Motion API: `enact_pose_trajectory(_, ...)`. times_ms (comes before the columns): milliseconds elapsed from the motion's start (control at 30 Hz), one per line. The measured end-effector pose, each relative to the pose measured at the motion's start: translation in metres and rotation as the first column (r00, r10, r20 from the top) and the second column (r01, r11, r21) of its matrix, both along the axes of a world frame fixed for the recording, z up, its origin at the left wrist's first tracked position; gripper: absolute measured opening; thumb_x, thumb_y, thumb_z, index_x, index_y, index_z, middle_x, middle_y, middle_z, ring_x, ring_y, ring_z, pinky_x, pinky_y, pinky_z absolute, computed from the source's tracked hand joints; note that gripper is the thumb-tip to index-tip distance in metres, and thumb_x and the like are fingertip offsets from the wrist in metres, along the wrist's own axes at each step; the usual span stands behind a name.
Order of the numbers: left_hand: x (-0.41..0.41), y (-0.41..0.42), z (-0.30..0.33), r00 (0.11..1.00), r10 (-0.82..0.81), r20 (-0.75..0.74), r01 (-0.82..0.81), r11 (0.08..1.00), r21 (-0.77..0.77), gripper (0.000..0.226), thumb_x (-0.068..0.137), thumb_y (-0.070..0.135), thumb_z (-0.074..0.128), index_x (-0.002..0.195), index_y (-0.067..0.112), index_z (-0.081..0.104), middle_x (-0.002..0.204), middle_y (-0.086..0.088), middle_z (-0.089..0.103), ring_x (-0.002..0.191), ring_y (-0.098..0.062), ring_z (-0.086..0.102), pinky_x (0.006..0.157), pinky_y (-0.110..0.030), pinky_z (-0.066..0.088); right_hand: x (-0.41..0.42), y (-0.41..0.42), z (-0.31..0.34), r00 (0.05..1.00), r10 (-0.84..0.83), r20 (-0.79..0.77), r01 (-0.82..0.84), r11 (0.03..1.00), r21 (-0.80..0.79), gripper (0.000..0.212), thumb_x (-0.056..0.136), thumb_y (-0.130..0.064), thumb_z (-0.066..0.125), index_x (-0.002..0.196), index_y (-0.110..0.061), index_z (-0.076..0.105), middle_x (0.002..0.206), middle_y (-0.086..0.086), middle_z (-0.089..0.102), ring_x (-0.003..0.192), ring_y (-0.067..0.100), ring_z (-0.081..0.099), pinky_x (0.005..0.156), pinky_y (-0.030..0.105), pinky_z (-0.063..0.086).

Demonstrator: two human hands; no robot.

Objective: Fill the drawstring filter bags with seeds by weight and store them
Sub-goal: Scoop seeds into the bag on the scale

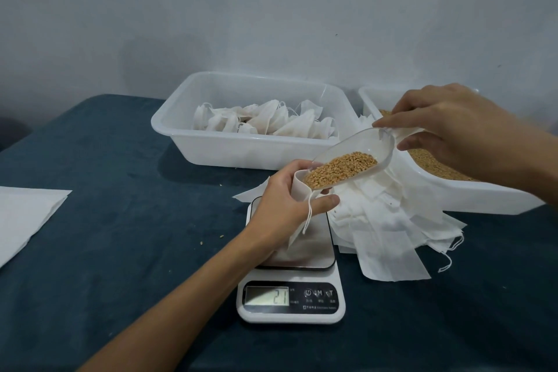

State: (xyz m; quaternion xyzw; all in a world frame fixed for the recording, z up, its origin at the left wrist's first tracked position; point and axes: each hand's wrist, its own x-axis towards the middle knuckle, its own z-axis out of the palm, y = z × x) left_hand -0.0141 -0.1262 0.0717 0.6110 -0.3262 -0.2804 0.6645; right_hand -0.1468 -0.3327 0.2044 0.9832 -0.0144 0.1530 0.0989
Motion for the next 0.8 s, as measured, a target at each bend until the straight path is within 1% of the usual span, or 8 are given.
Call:
enact_pose_trajectory(100, 0.0007, -0.0001, -0.0002, 1.000, -0.003, 0.005, 0.003, 1.000, 0.004, 0.049, 0.081, 0.008, 0.087, 0.124, 0.019, 0.065, 0.106, -0.001, 0.077, 0.094, -0.012, 0.073, 0.095, -0.036, 0.057, 0.0000, -0.0007, -0.0002, 1.000, 0.012, 0.004, -0.012, 1.000, -0.011, 0.042, 0.083, -0.008, 0.079, 0.123, -0.020, 0.073, 0.104, 0.002, 0.069, 0.094, 0.033, 0.061, 0.087, 0.053, 0.044)
enact_pose_trajectory(167, 0.0009, -0.0004, -0.0004, 1.000, -0.004, 0.006, 0.004, 1.000, 0.007, 0.050, 0.081, 0.009, 0.087, 0.124, 0.020, 0.065, 0.107, -0.001, 0.077, 0.096, -0.012, 0.074, 0.097, -0.036, 0.057, 0.0002, -0.0010, -0.0010, 1.000, 0.014, 0.010, -0.014, 1.000, -0.010, 0.042, 0.083, -0.009, 0.079, 0.123, -0.021, 0.073, 0.104, 0.001, 0.068, 0.094, 0.033, 0.060, 0.087, 0.052, 0.043)
enact_pose_trajectory(267, 0.0005, 0.0000, 0.0000, 1.000, -0.004, -0.001, 0.004, 1.000, 0.006, 0.051, 0.081, 0.009, 0.088, 0.125, 0.022, 0.065, 0.113, -0.003, 0.077, 0.100, -0.014, 0.074, 0.101, -0.038, 0.056, 0.0010, -0.0009, -0.0015, 1.000, 0.011, 0.008, -0.011, 1.000, -0.003, 0.042, 0.084, -0.010, 0.079, 0.124, -0.021, 0.072, 0.104, 0.000, 0.068, 0.095, 0.032, 0.060, 0.087, 0.054, 0.043)
enact_pose_trajectory(433, -0.0001, 0.0011, 0.0027, 1.000, -0.013, -0.015, 0.013, 1.000, -0.007, 0.051, 0.082, 0.006, 0.086, 0.125, 0.019, 0.064, 0.120, -0.008, 0.074, 0.098, -0.014, 0.075, 0.099, -0.032, 0.056, 0.0024, 0.0004, -0.0010, 1.000, 0.027, 0.005, -0.027, 0.999, -0.019, 0.043, 0.083, -0.008, 0.079, 0.124, -0.018, 0.072, 0.104, 0.003, 0.069, 0.094, 0.034, 0.061, 0.088, 0.050, 0.044)
enact_pose_trajectory(500, -0.0005, 0.0010, 0.0037, 1.000, -0.019, -0.025, 0.019, 1.000, -0.014, 0.050, 0.082, 0.004, 0.085, 0.125, 0.018, 0.064, 0.123, -0.010, 0.072, 0.097, -0.011, 0.075, 0.094, -0.026, 0.057, 0.0027, 0.0007, -0.0009, 1.000, 0.024, 0.003, -0.024, 0.999, -0.023, 0.043, 0.083, -0.008, 0.079, 0.124, -0.018, 0.072, 0.105, 0.003, 0.069, 0.095, 0.034, 0.061, 0.088, 0.051, 0.044)
enact_pose_trajectory(600, -0.0012, 0.0014, 0.0045, 0.999, -0.023, -0.039, 0.022, 0.999, -0.026, 0.048, 0.082, 0.001, 0.084, 0.123, 0.017, 0.064, 0.113, -0.007, 0.074, 0.092, -0.009, 0.074, 0.083, -0.019, 0.056, 0.0029, 0.0013, -0.0011, 1.000, 0.024, 0.007, -0.024, 0.999, -0.028, 0.043, 0.083, -0.008, 0.079, 0.124, -0.019, 0.073, 0.105, 0.003, 0.069, 0.094, 0.033, 0.061, 0.086, 0.052, 0.044)
enact_pose_trajectory(667, -0.0016, 0.0018, 0.0047, 0.999, -0.023, -0.035, 0.023, 0.999, -0.026, 0.047, 0.083, 0.000, 0.083, 0.123, 0.015, 0.064, 0.111, -0.007, 0.075, 0.094, -0.011, 0.074, 0.083, -0.019, 0.057, 0.0029, 0.0017, -0.0015, 1.000, 0.024, 0.007, -0.024, 0.999, -0.024, 0.042, 0.083, -0.008, 0.079, 0.124, -0.019, 0.073, 0.105, 0.003, 0.069, 0.094, 0.033, 0.061, 0.087, 0.050, 0.043)
enact_pose_trajectory(800, -0.0025, 0.0024, 0.0068, 0.999, -0.020, -0.041, 0.019, 0.999, -0.027, 0.049, 0.083, -0.002, 0.082, 0.125, 0.012, 0.064, 0.118, -0.013, 0.073, 0.094, -0.012, 0.073, 0.083, -0.020, 0.057, 0.0028, 0.0015, -0.0010, 1.000, 0.022, 0.007, -0.022, 1.000, -0.020, 0.043, 0.084, -0.009, 0.078, 0.125, -0.019, 0.072, 0.106, 0.002, 0.068, 0.095, 0.031, 0.060, 0.088, 0.048, 0.042)
